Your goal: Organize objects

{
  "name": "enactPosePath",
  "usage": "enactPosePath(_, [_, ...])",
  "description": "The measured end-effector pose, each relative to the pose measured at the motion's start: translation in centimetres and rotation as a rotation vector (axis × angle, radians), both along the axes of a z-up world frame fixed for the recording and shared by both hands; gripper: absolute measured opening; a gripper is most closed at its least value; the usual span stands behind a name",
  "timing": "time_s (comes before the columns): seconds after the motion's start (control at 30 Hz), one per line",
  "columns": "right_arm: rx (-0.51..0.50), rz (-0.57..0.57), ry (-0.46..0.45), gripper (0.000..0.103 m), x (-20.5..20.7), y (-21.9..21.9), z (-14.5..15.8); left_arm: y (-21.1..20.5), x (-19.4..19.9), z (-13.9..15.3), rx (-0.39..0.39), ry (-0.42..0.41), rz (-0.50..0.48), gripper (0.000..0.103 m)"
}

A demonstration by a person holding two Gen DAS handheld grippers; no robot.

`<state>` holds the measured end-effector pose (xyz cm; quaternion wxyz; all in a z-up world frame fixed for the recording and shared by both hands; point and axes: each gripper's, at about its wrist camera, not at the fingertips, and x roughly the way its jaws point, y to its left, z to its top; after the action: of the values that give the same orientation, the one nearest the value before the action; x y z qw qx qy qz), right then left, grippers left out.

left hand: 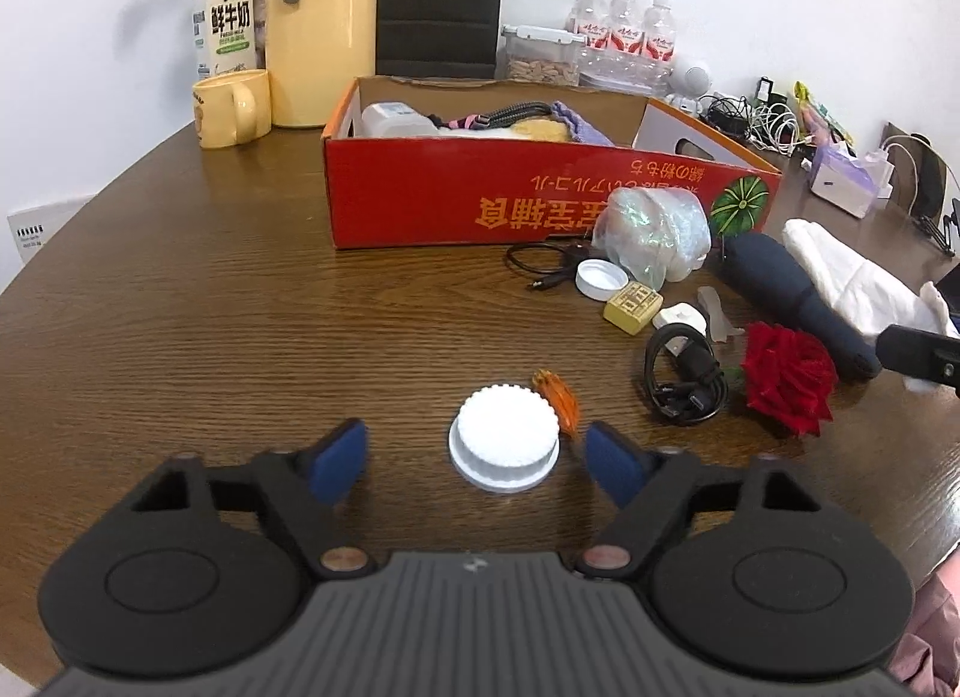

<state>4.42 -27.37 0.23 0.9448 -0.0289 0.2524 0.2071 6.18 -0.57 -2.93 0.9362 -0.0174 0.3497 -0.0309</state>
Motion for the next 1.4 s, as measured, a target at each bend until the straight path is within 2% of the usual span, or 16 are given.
enactPosePath(0.07, [0.001,0.003,0.003,0.038,0.1,0.1,-0.1,0.1,0.0,0.1,-0.01,-0.005,-0.01,0.068])
enactPosePath(0.13, [0.003,0.006,0.006,0.038,0.2,0.1,-0.2,0.1,0.0,0.1,-0.023,-0.009,-0.023,0.067])
enactPosePath(0.2, [0.004,0.008,0.007,0.038,0.3,0.1,-0.2,0.0,-0.1,0.0,-0.022,-0.014,-0.032,0.058])
enactPosePath(0.27, [0.004,0.01,0.009,0.038,0.4,0.1,-0.3,-0.1,-0.2,0.1,-0.016,-0.019,-0.04,0.04])
enactPosePath(0.47, [0.006,0.021,0.006,0.038,0.8,0.4,-0.2,0.2,-0.4,0.4,-0.028,-0.03,-0.044,0.04])
enactPosePath(0.93, [0.018,0.039,-0.064,0.038,3.5,1.7,1.5,0.6,1.0,4.4,-0.018,-0.16,-0.022,0.04])
enactPosePath(1.17, [0.027,0.036,-0.112,0.038,6.6,2.8,2.8,0.3,3.5,6.6,-0.035,-0.229,-0.01,0.04])
enactPosePath(1.4, [0.029,0.024,-0.149,0.038,11.2,4.4,4.4,-0.7,7.6,8.5,-0.044,-0.282,0.007,0.04])
